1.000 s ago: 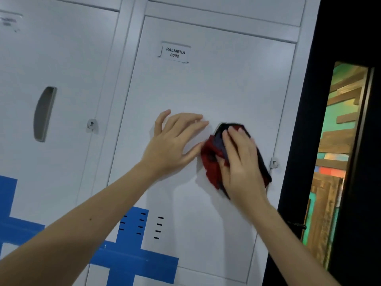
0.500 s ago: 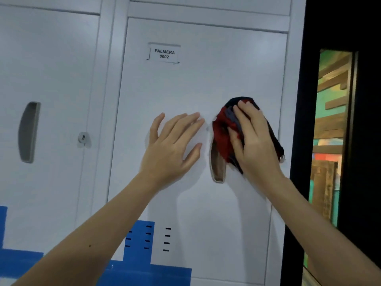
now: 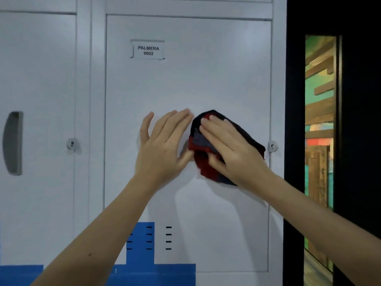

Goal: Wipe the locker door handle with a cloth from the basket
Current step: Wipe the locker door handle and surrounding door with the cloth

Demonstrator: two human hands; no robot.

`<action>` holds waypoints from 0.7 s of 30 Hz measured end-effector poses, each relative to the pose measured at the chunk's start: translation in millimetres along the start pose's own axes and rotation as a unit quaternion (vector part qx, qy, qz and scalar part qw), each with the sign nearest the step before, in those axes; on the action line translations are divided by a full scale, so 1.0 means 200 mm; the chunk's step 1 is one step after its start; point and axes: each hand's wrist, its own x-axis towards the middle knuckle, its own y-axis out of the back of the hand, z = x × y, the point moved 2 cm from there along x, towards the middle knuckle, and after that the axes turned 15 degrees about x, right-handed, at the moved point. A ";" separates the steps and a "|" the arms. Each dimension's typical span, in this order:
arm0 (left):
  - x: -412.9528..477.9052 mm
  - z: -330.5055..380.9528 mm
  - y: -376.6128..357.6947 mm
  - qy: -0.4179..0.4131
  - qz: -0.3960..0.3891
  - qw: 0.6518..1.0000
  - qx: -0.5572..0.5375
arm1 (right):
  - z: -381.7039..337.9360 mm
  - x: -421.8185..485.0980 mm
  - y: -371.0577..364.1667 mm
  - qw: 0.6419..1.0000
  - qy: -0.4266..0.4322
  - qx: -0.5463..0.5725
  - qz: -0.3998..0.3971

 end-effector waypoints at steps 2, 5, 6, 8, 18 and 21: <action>0.00 0.00 0.00 0.002 -0.001 1.000 0.001 | 0.04 -0.01 0.06 1.000 0.005 -0.012 -0.004; 0.00 0.00 0.01 0.005 -0.004 1.000 -0.002 | 0.09 0.05 0.09 0.998 -0.045 -0.016 0.045; 0.00 0.01 0.01 0.005 -0.005 1.000 -0.003 | 0.07 0.06 0.08 0.998 -0.049 -0.013 0.049; 0.00 0.01 0.01 0.004 -0.007 1.000 -0.002 | 0.03 0.03 0.04 1.000 -0.021 -0.003 0.018; 0.00 0.00 0.01 0.004 -0.011 1.000 -0.005 | 0.03 0.02 0.03 1.000 -0.001 -0.021 0.018; 0.00 0.00 0.01 0.003 -0.014 1.000 0.002 | 0.02 -0.05 0.04 0.997 0.054 -0.033 -0.039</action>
